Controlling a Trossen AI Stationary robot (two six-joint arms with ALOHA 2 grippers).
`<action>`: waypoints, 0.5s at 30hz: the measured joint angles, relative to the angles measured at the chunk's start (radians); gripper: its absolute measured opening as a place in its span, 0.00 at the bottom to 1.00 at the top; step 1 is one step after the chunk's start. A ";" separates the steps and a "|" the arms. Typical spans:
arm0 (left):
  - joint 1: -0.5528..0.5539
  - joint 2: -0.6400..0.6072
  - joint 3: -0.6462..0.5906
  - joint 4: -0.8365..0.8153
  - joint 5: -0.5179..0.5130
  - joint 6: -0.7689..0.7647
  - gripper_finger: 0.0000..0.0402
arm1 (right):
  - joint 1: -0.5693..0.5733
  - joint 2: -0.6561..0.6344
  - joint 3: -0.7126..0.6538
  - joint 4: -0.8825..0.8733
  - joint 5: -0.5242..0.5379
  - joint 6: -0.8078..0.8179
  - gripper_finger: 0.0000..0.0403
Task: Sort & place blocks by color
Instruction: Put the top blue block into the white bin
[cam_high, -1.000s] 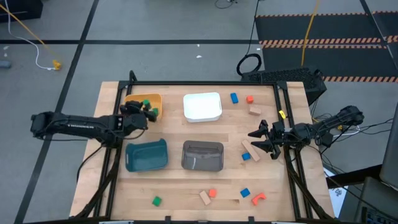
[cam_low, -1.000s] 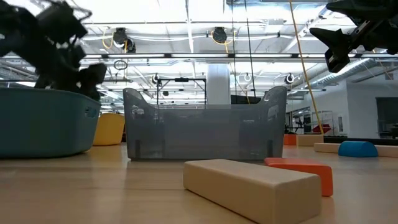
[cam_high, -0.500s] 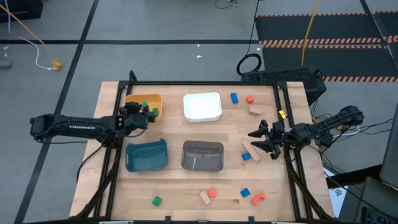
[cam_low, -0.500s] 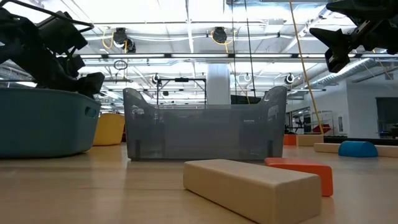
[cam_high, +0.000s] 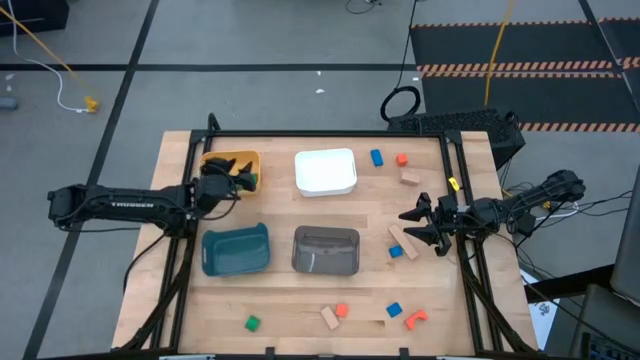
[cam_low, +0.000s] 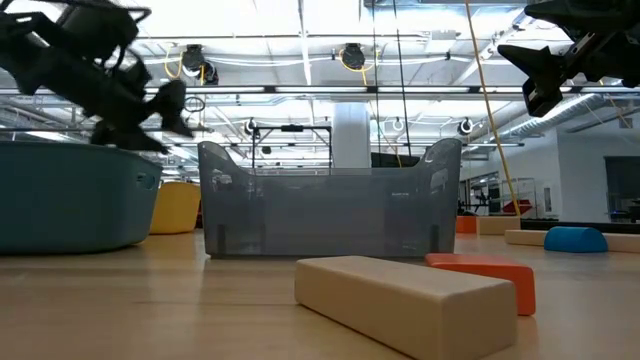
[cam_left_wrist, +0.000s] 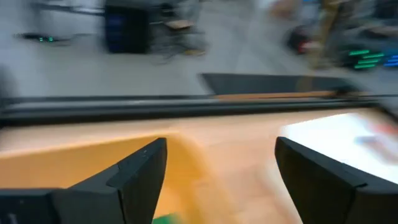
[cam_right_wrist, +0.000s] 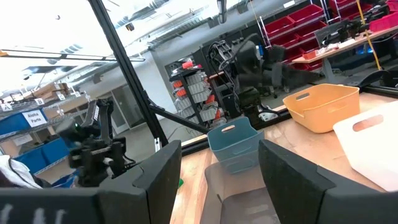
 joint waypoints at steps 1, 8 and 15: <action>0.000 0.000 0.000 0.057 0.051 0.029 0.75 | 0.000 0.000 0.000 0.003 0.001 -0.002 0.52; -0.024 0.000 0.000 0.269 0.395 0.088 0.72 | 0.000 0.000 0.000 0.007 0.001 -0.007 0.52; -0.119 0.000 0.000 0.277 0.462 0.025 0.66 | 0.000 0.000 0.000 0.052 0.036 -0.007 0.52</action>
